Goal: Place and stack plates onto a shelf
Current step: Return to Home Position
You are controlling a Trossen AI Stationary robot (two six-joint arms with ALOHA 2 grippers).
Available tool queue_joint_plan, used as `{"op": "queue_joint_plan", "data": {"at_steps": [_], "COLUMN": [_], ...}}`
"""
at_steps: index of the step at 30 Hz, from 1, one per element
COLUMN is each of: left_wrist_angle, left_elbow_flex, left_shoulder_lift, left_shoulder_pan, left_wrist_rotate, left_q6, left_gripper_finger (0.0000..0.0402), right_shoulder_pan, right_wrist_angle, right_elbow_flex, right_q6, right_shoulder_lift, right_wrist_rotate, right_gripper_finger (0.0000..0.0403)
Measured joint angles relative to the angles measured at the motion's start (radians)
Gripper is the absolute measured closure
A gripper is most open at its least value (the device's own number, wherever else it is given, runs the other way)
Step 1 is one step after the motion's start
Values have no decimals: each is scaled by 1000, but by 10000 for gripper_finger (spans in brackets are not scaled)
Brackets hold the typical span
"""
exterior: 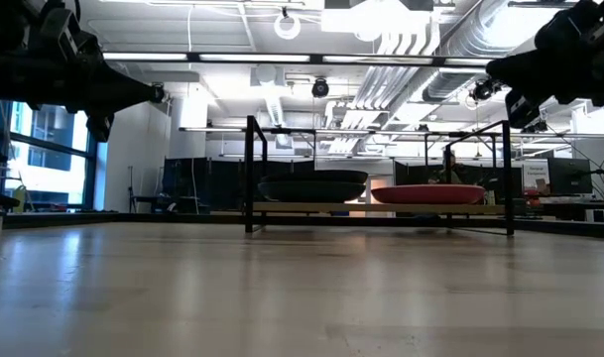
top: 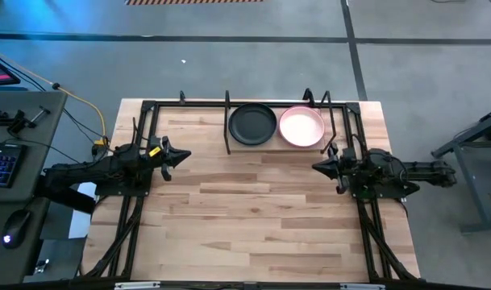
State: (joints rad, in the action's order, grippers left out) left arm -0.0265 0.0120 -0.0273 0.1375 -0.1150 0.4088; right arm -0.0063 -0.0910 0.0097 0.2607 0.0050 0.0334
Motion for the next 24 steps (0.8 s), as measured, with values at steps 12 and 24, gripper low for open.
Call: {"op": "queue_joint_plan", "data": {"at_steps": [12,24], "left_wrist_angle": [1,-1], "left_elbow_flex": [0,1], "left_shoulder_lift": [4,24], "left_shoulder_pan": [0,-2], "left_wrist_rotate": [1,1], "left_q6": [0,0], "left_gripper_finger": [402,402], "right_shoulder_pan": [0,13], "right_wrist_angle": [81,82], "right_elbow_flex": [2,2], "right_q6": [281,316], "right_shoulder_lift": [15,-4], "right_wrist_rotate": [-7,-7], "right_gripper_finger": [403,403]}}
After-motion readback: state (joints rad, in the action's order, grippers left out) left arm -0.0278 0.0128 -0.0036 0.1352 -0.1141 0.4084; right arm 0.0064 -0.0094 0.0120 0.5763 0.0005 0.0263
